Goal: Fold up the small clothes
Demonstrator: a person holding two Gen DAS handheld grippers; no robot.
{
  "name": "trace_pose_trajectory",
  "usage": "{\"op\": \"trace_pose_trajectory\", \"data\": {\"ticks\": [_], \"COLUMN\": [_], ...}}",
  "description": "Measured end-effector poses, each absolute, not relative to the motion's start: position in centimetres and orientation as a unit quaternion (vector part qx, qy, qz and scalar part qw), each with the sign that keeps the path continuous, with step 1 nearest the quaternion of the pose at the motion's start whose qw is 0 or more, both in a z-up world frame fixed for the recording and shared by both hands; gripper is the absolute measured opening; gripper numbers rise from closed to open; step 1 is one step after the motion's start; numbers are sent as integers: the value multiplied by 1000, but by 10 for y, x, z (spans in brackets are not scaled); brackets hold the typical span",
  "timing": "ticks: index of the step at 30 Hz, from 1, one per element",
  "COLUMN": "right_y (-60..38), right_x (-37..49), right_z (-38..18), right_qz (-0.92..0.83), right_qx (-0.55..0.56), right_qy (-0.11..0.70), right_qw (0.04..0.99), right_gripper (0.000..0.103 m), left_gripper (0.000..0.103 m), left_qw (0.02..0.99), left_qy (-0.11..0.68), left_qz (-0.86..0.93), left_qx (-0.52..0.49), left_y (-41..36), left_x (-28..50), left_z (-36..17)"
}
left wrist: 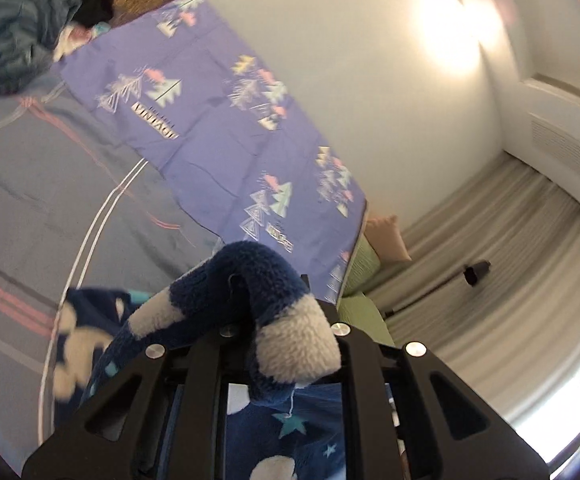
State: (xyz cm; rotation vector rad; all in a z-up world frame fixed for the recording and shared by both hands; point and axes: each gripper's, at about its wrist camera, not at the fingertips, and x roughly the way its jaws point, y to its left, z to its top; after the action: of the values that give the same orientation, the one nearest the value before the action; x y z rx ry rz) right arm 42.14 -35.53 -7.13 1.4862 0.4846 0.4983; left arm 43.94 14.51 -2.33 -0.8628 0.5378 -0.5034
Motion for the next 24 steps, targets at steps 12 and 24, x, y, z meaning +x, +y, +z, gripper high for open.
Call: {"op": "trace_pose_trajectory", "data": {"ticks": [12,24], "right_y": [-375,-348], "right_x": [501,491], "right_z": [-173,-150], "right_qz": [118,159], "right_qx": [668,654], "right_qy": [189,201], "right_qw": [710,712], "right_gripper": [86,86], "left_gripper": [70,79], "left_qw": [834,789], "left_qy": [197,154], "left_qz": [-112,-109], "left_qx": [-503,-585], "left_y": [168,195], "left_x": [517,494], "left_z": [-146,-159]}}
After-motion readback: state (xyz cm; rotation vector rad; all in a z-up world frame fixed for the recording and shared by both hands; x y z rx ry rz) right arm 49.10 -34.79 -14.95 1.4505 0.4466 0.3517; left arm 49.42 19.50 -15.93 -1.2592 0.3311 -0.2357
